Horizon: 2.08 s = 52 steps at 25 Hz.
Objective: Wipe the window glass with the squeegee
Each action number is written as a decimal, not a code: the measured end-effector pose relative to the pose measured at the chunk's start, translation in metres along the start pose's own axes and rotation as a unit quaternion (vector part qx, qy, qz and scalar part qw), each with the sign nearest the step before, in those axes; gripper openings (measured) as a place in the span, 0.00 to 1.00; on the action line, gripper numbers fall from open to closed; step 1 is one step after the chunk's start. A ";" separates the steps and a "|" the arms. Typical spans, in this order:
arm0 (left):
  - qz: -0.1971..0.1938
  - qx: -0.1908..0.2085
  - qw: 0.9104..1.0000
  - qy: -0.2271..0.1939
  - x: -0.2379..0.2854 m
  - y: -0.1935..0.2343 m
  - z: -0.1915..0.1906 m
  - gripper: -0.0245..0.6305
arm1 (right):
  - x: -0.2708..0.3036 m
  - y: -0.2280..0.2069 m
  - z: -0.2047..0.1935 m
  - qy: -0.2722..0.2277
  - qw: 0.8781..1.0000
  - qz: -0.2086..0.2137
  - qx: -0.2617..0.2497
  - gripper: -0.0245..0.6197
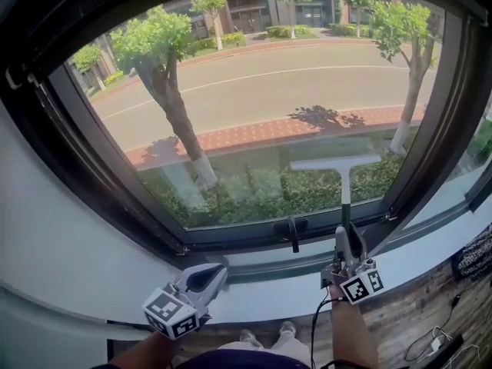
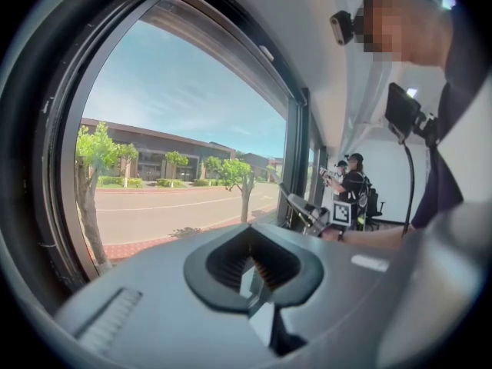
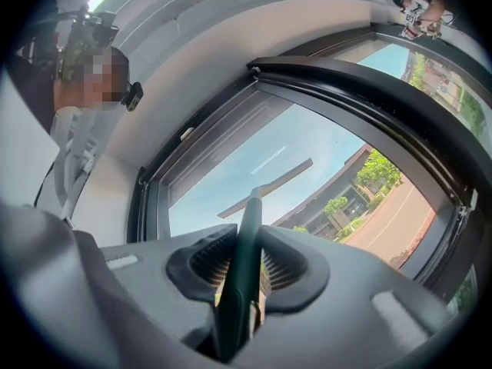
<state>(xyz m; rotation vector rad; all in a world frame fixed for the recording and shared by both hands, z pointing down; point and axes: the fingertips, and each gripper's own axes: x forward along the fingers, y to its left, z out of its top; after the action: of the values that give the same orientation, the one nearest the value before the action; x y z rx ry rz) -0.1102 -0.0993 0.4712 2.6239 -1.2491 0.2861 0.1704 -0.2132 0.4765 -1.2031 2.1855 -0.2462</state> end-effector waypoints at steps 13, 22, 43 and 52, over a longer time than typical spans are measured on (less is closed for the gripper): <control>0.014 -0.013 0.999 0.029 -0.002 0.001 -0.016 0.04 | -0.035 -0.016 -0.045 0.039 0.999 -0.021 0.000 0.20; 0.024 -0.024 0.998 0.045 -0.006 0.005 -0.030 0.04 | -0.063 -0.036 -0.079 0.071 0.996 -0.045 0.012 0.20; 0.027 -0.065 0.997 0.030 -0.003 0.014 -0.038 0.04 | -0.098 -0.059 -0.110 0.152 0.983 -0.099 0.012 0.20; -0.008 -0.070 0.997 -0.019 0.015 0.037 -0.030 0.04 | -0.052 -0.002 -0.034 0.081 0.995 -0.049 -0.023 0.20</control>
<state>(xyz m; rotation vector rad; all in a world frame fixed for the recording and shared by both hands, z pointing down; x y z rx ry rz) -0.1320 -0.1243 0.5077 2.5299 -1.2130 0.1427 0.1713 -0.1763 0.5261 -1.3593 2.2845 -0.3462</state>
